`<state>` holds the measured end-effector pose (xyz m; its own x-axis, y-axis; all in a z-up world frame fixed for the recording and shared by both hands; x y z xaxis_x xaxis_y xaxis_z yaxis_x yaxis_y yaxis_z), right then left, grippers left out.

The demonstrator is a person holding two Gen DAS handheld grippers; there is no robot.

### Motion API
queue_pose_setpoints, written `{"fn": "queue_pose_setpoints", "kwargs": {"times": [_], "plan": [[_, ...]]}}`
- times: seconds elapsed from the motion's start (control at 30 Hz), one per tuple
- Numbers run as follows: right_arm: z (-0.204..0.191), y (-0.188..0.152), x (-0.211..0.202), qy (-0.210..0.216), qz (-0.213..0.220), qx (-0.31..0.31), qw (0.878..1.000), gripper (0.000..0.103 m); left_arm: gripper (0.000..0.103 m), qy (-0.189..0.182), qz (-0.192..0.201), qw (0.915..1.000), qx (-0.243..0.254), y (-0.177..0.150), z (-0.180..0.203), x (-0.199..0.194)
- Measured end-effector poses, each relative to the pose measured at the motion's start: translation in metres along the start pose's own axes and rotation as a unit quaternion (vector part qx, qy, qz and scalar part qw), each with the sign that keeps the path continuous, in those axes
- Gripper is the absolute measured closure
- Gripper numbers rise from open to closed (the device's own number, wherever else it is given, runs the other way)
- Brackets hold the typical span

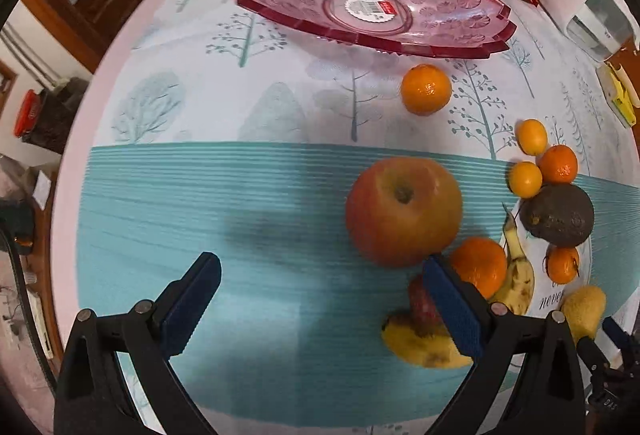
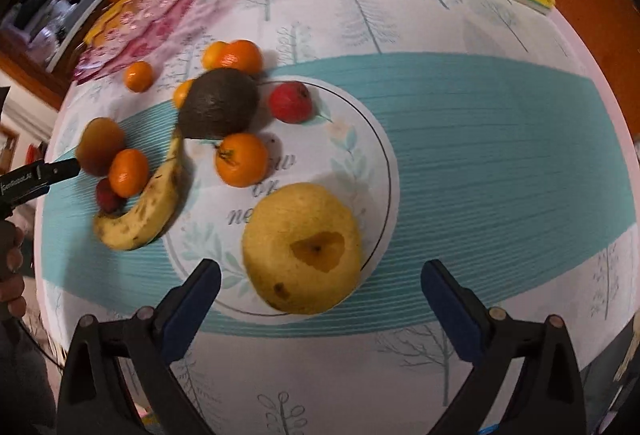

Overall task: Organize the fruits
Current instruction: 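Grasp the red apple with the left tool while the right tool grasps the yellow pear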

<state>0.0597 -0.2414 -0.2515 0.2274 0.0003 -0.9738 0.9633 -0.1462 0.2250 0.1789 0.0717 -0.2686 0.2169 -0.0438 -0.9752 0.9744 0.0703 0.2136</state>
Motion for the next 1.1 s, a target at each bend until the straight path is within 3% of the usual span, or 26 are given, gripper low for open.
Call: {"fn": "queue_pose_setpoints", "kwargs": {"times": [0.1, 0.37, 0.53, 0.63, 1.1], "plan": [[0.002, 0.000, 0.010, -0.001, -0.009, 0.020, 1.000, 0.010, 0.002, -0.031, -0.003, 0.9995, 0.009, 0.007, 0.012, 0.009], [-0.003, 0.002, 0.023, 0.003, -0.016, 0.039, 0.999, 0.017, 0.006, -0.053, -0.011, 0.9981, 0.029, 0.018, 0.034, 0.025], [-0.008, 0.003, 0.029, 0.015, -0.021, 0.042, 0.999, 0.032, 0.027, -0.075, -0.023, 0.9964, 0.030, 0.020, 0.046, 0.036], [-0.011, 0.003, 0.031, 0.014, -0.019, 0.040, 0.999, 0.033, 0.037, -0.086, -0.032, 0.9955, 0.025, 0.020, 0.053, 0.044], [-0.017, 0.007, 0.034, -0.011, 0.006, 0.027, 1.000, 0.034, 0.039, -0.078, -0.005, 0.9967, 0.024, 0.016, 0.057, 0.051]]}}
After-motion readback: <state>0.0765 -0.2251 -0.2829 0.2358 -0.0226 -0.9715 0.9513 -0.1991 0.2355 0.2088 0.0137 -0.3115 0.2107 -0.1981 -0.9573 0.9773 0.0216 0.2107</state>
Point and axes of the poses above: each gripper's, at about its wrist camera, not at the fingertips, and x roughly the way its jaws point, z to its right, y to its top, the point moved 9 cm from there along x, roughly the way its jaws point, and after that the axes turned 2 degrees about -y, right-handed, at the moved point
